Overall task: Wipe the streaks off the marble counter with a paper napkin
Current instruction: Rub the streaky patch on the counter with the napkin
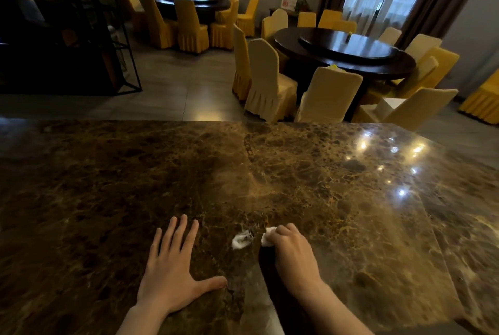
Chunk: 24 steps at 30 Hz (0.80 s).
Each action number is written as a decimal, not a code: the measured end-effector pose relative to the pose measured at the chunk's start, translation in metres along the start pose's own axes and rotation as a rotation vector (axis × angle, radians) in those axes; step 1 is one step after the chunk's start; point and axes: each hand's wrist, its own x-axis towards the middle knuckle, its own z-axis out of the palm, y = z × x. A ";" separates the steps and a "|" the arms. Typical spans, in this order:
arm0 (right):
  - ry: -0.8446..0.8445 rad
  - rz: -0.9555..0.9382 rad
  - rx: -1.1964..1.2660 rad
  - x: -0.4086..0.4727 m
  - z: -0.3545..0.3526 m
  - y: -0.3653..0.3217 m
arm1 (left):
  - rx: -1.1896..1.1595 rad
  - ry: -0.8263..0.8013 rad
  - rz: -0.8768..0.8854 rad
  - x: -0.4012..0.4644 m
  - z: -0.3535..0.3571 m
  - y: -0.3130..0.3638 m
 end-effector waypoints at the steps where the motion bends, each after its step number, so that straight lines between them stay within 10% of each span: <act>1: -0.017 -0.040 -0.016 -0.001 -0.004 0.006 | 0.002 -0.003 -0.004 0.000 0.001 0.001; 17: 0.240 0.259 0.353 0.026 -0.013 -0.020 | 0.011 0.012 -0.005 0.000 0.001 0.002; 24: 0.026 -0.100 0.143 0.027 0.020 -0.072 | 0.012 0.018 -0.021 0.001 0.004 0.002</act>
